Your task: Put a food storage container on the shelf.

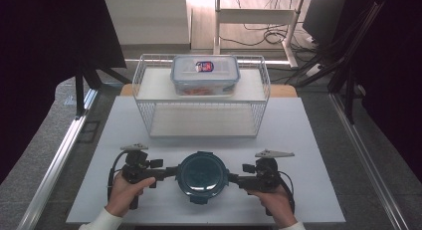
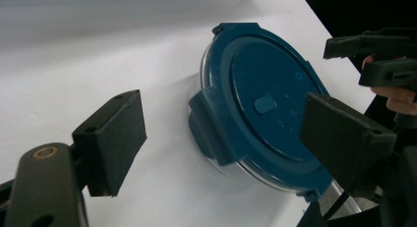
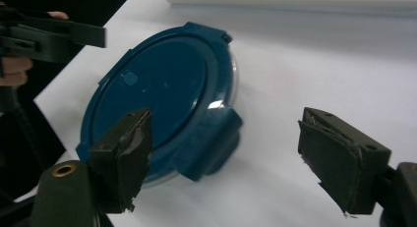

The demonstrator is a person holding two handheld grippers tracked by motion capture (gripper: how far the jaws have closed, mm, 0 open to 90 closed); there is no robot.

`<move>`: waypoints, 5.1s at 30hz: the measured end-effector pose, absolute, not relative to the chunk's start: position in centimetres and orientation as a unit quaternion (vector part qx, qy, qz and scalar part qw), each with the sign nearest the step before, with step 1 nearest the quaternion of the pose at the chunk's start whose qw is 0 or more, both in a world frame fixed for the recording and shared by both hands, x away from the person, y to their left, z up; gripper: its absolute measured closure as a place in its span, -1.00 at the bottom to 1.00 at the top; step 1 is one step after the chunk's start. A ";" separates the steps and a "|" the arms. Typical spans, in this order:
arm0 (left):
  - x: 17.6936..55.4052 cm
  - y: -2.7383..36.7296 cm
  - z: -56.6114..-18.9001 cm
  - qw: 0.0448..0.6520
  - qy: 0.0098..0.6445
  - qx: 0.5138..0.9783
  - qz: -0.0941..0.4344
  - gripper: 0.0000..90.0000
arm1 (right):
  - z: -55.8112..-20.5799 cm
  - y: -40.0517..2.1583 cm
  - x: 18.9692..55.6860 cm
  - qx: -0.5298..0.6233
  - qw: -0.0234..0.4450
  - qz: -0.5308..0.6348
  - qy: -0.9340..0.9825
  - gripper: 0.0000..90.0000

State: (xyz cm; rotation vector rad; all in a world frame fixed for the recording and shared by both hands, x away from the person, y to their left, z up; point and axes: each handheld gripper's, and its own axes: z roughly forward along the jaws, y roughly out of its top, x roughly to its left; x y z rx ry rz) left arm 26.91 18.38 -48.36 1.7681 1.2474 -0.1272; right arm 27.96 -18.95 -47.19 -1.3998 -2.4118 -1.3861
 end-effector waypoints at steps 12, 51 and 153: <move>28.5 16.6 -50.6 0.455 0.512 0.717 -0.126 -0.76 | -49.7 -16.6 28.9 -0.496 0.081 -0.432 -0.749 -0.66; 27.2 16.3 -51.7 0.471 0.522 0.680 -0.209 -0.12 | -50.5 -16.2 28.1 -0.549 0.163 -0.434 -0.696 -0.26; 32.3 17.6 -31.6 0.576 0.450 0.681 -0.045 0.03 | -30.3 -15.3 34.9 -0.437 0.045 -0.537 -0.720 -0.16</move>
